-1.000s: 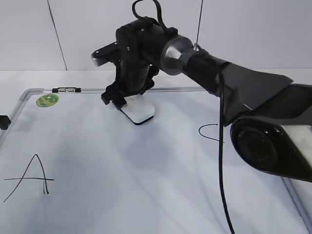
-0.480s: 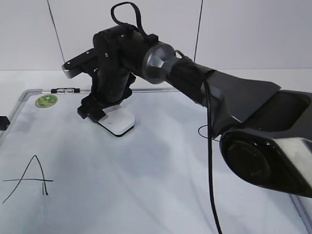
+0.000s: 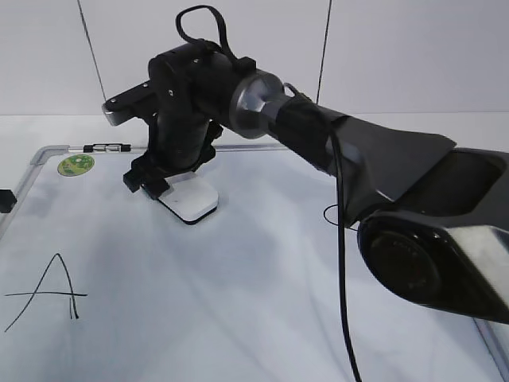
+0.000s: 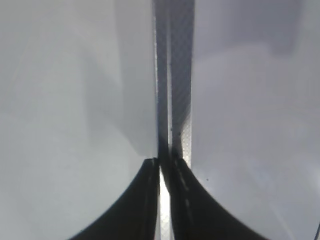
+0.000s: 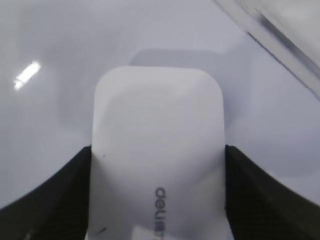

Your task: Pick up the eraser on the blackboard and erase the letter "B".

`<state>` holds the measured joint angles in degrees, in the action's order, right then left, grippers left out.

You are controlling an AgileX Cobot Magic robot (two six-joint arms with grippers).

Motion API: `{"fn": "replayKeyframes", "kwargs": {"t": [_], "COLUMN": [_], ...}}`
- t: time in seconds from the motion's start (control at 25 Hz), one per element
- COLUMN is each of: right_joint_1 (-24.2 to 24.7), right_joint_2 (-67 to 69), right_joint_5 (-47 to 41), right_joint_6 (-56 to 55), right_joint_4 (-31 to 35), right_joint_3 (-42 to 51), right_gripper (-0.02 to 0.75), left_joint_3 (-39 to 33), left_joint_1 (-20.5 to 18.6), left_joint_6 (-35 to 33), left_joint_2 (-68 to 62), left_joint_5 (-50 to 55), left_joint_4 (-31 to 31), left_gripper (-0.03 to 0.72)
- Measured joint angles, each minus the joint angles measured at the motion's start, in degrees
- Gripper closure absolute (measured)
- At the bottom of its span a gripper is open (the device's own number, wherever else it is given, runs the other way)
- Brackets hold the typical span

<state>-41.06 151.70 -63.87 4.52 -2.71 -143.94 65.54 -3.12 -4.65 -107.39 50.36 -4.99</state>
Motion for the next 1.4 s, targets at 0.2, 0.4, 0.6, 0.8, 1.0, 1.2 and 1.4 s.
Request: {"fn": "replayKeyframes", "kwargs": {"t": [0.2,0.4,0.6,0.8,1.0,1.2,1.4], "right_joint_1": [3.4,8.6,10.6,10.6,10.9,11.7,11.8], "right_joint_2": [0.0,0.0,0.0,1.0,0.0,-3.7,-11.9], "right_joint_5": [0.6,0.9,0.6,-2.3,-5.0,-7.6,-7.7], "right_joint_6": [-3.4,-5.6,-5.7,-5.9,-6.3,-6.4,-6.4], "right_joint_4": [4.8,7.1,7.1,6.8,4.4,2.7,1.1], "right_joint_3": [0.0,-0.2,-0.6,-5.5,-5.9,-2.9,3.7], "right_gripper": [0.216,0.216,0.216,0.216,0.216,0.217,0.217], "left_joint_3": [0.0,0.0,0.0,0.0,0.0,0.0,0.0], "left_joint_1": [0.0,0.0,0.0,0.0,0.0,0.0,0.0], "left_joint_6": [0.0,0.0,0.0,0.0,0.0,0.0,0.0], "left_joint_2": [0.0,0.0,0.0,0.0,0.0,0.0,0.0], "left_joint_5": [-0.2,-0.2,-0.3,-0.4,-0.4,-0.4,-0.3], "left_joint_4": [-0.5,-0.7,-0.9,-1.1,-1.4,-1.7,-1.9], "left_gripper": [0.635,0.635,0.635,0.635,0.635,0.635,0.635]}}
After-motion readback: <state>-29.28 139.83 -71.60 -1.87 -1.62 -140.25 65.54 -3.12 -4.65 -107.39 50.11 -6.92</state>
